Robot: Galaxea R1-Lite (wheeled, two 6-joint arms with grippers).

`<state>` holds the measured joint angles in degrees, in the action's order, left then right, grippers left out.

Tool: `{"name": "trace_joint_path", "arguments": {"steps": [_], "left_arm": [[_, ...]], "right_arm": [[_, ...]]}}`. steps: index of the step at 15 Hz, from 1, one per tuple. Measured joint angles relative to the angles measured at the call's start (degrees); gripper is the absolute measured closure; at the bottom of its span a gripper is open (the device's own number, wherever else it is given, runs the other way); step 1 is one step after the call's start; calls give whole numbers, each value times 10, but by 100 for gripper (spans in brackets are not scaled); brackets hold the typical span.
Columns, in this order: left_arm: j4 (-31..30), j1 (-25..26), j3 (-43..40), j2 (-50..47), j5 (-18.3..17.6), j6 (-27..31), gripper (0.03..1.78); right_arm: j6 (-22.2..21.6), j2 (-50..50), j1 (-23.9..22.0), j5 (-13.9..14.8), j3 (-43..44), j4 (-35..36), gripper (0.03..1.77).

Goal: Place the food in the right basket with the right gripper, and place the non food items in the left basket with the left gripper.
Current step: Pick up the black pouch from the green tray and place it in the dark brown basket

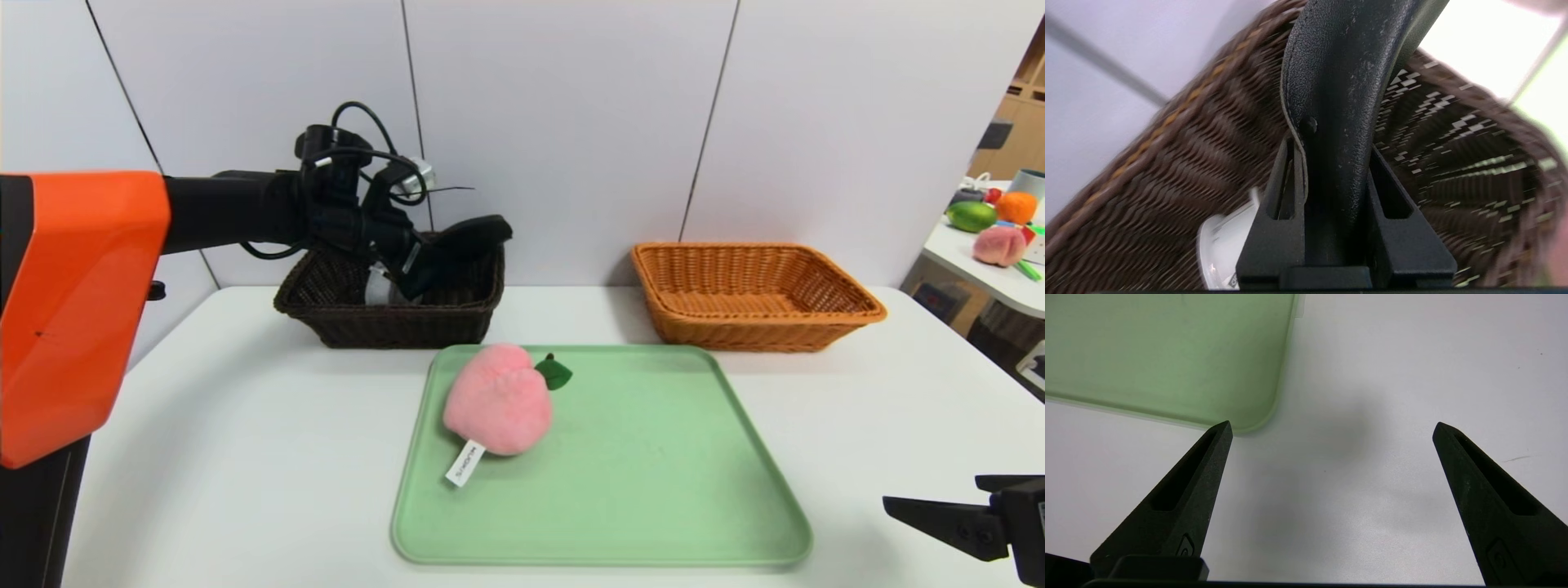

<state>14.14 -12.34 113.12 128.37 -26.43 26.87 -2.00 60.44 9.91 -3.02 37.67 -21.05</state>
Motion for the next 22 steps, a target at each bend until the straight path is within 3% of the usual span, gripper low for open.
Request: {"name": "trace_joint_path", "arguments": {"steps": [10, 22], "left_arm": [[8, 39, -3, 1, 4, 135, 141], [35, 46, -3, -1, 4, 179, 141]], "right_arm": [[0, -12, 1, 0, -13, 0, 10], [0, -14, 1, 0, -17, 0, 10]]}}
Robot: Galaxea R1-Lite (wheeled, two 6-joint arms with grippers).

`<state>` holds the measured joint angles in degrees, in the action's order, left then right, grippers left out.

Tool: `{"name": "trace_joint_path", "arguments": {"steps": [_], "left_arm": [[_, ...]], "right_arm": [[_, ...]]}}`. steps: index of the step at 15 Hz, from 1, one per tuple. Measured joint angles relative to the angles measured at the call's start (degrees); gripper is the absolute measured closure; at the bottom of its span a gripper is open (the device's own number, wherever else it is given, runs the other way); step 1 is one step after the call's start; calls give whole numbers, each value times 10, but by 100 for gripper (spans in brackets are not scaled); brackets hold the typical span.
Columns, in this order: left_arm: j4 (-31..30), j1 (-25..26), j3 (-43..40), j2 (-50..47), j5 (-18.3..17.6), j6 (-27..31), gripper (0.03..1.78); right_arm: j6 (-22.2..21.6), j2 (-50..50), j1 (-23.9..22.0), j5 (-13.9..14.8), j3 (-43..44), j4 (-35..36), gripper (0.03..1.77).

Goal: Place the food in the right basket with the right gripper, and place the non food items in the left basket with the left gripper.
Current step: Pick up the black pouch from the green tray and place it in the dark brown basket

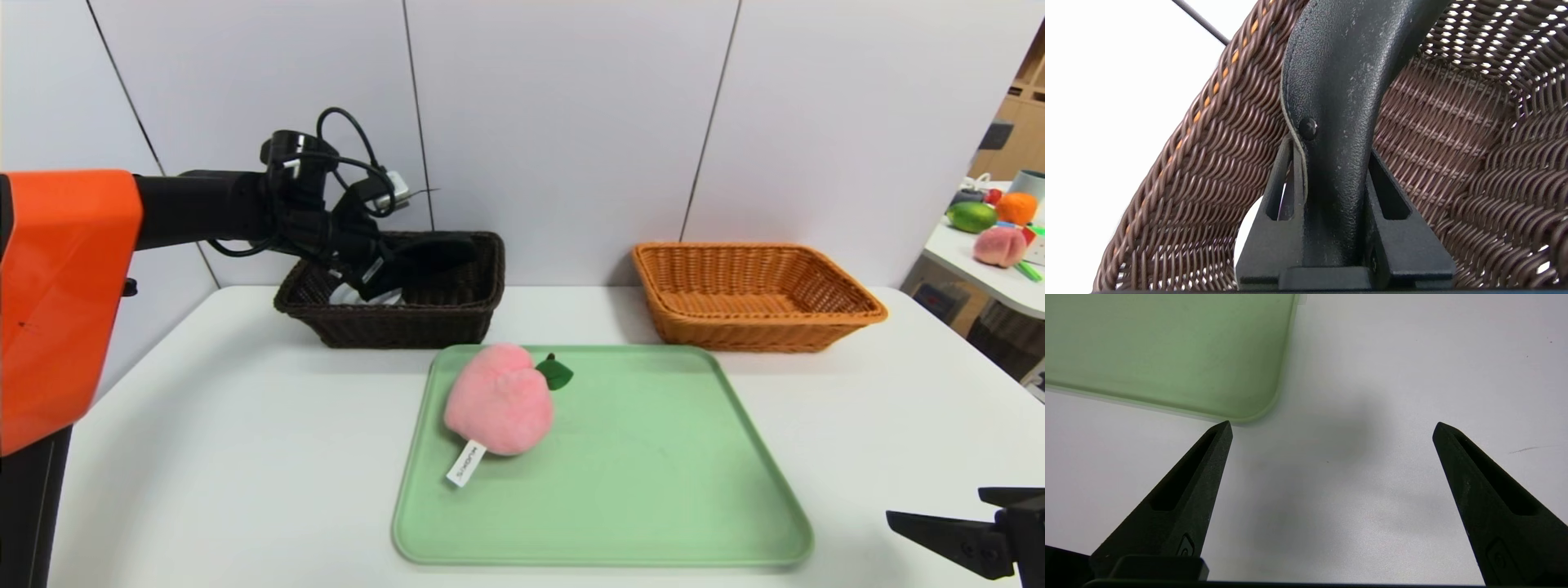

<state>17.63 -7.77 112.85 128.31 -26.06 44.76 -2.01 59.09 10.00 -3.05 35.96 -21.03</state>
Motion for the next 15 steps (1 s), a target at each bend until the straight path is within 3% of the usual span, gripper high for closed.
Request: {"name": "trace_joint_path", "arguments": {"steps": [15], "left_arm": [[49, -1, -1, -32, -3, -5, 141]], "right_arm": [[0, -10, 0, 0, -4, 0, 10]]}}
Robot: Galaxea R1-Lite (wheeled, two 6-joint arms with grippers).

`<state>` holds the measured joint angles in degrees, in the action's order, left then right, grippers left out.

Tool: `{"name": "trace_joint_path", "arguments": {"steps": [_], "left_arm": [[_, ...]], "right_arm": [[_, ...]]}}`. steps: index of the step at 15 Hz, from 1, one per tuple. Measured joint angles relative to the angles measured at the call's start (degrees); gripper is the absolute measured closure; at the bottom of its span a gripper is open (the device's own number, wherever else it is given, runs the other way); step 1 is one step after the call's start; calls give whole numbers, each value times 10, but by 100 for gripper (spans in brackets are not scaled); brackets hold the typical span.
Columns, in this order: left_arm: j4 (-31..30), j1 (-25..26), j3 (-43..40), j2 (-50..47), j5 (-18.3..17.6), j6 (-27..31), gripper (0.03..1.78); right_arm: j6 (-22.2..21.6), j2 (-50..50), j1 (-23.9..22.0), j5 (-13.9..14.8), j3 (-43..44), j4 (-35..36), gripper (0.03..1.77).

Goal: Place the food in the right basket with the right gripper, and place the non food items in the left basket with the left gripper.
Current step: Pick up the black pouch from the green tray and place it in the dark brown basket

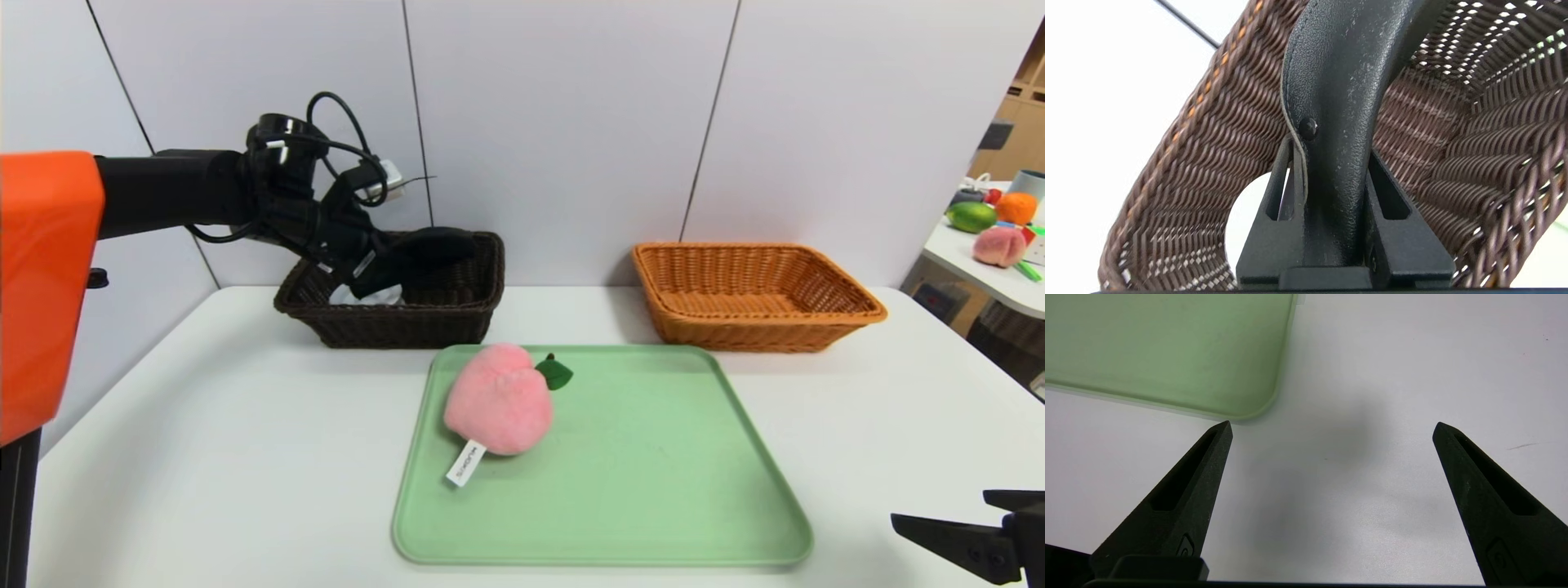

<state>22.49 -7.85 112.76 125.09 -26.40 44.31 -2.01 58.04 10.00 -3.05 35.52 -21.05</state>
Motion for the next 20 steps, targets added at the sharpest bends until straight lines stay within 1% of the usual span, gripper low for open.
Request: {"name": "trace_joint_path", "arguments": {"steps": [8, 9, 12, 14, 16, 18, 20], "left_arm": [[0, -1, 0, -3, 0, 0, 141], [0, -1, 0, -3, 0, 0, 131], [0, 0, 0, -3, 0, 1, 92], [0, -1, 1, -3, 0, 1, 74], [1, 0, 1, -3, 1, -1, 59], [-3, 0, 1, -6, 1, -7, 48], [-9, -1, 2, -13, 1, -37, 40]], "right_arm": [[0, -1, 0, 0, 0, 0, 10], [0, -2, 0, 0, 0, 0, 10], [-1, -4, 0, -1, -2, 0, 10], [-1, -4, 0, 0, -3, 0, 10], [-1, -4, 0, 0, -4, 0, 10], [-2, -5, -1, 0, -4, 0, 10], [-2, -5, -1, 0, -7, 1, 10]]}}
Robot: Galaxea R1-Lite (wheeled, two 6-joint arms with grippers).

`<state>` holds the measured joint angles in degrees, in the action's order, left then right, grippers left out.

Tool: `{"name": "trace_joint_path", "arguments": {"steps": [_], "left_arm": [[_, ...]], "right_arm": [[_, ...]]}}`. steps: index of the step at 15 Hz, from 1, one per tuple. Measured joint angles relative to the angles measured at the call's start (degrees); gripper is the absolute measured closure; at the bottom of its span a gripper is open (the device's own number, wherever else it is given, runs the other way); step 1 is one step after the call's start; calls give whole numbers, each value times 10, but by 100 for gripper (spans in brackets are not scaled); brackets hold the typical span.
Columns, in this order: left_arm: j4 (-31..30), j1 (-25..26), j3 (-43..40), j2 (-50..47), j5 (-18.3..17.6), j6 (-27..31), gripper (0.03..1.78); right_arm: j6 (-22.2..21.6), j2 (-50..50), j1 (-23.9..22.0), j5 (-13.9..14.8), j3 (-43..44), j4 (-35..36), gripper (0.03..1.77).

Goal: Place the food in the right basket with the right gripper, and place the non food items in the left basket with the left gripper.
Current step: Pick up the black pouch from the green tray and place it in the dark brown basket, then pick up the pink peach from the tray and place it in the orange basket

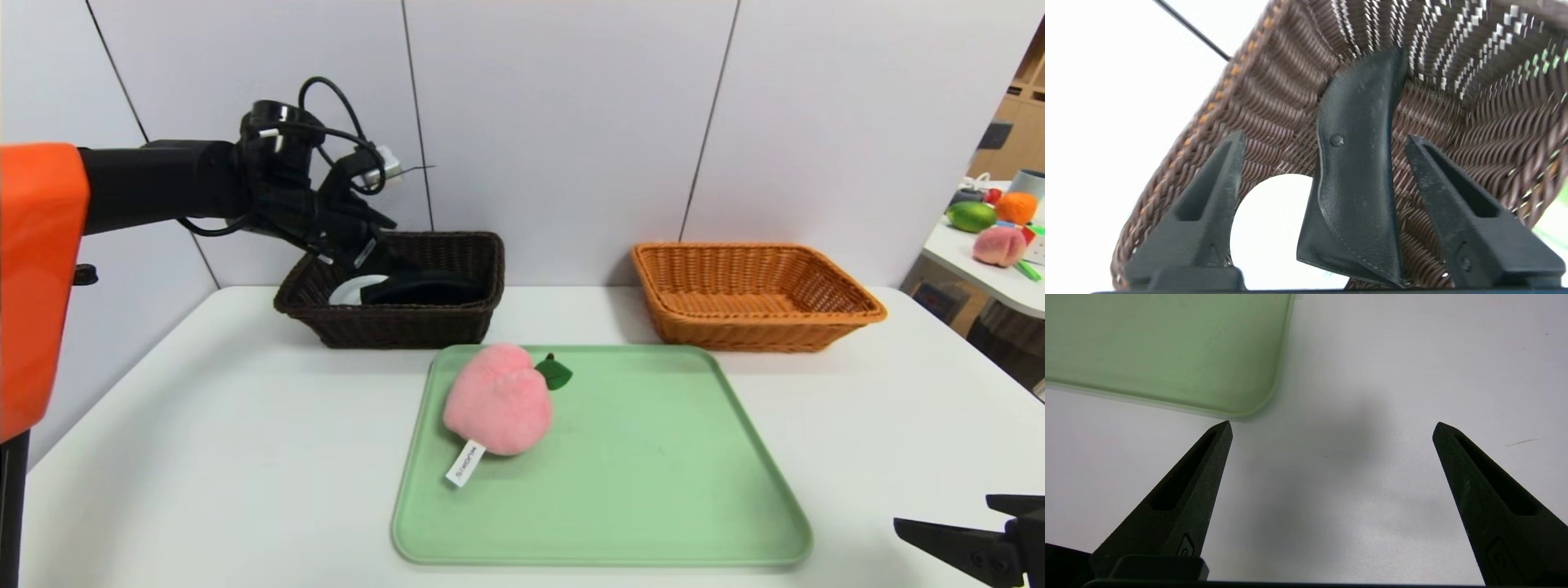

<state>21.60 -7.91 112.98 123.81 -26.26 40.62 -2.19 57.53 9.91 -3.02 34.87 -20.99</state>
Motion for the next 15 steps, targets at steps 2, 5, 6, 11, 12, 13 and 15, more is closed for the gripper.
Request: {"name": "trace_joint_path", "arguments": {"steps": [2, 5, 6, 11, 12, 13, 15], "left_arm": [[-5, 0, 0, -14, 1, -67, 33], [7, -10, -25, -57, 11, -219, 26], [11, -15, -47, -75, 26, -260, 24], [12, -66, -198, -188, 203, -379, 18], [12, -73, -225, -211, 225, -401, 17], [13, -78, -255, -236, 240, -424, 16], [14, -87, -319, -293, 256, -450, 15]], "right_arm": [[0, 0, 0, 0, 0, 3, 10], [0, 0, -1, 0, 4, 5, 10], [0, 1, -1, 0, 7, 7, 10], [1, 6, -1, -1, 16, 9, 10], [2, 9, -1, -1, 18, 9, 10], [2, 13, 0, -1, 18, 10, 10], [3, 24, 2, -5, 20, 14, 10]]}}
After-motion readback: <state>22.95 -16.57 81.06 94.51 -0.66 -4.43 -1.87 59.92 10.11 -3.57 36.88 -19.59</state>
